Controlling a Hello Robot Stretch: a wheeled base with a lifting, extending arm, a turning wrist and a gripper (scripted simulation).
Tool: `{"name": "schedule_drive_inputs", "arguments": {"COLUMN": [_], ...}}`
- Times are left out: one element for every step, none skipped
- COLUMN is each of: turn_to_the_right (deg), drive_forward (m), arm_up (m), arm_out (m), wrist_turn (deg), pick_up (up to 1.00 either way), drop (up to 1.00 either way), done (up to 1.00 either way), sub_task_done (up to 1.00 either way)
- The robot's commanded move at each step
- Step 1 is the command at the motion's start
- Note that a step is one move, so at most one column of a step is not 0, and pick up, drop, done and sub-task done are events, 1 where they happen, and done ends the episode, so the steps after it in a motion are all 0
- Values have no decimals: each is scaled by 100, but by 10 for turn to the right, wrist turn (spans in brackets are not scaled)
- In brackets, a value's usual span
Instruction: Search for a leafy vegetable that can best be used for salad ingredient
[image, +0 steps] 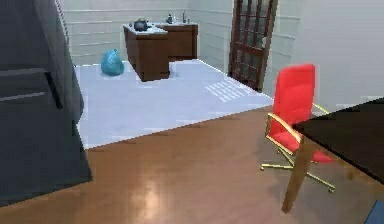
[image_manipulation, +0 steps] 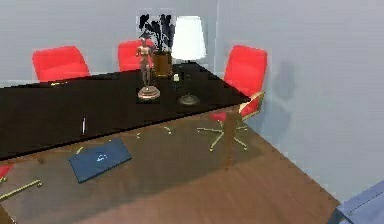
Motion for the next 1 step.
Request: {"name": "schedule_drive_inputs", "arguments": {"turn_to_the_right": [0], "drive_forward": [100], "arm_up": [0], "arm_out": [0], "wrist_turn": [0], "pick_up": [0], "drop": [0], "done": [0], "sub_task_done": [0]}}
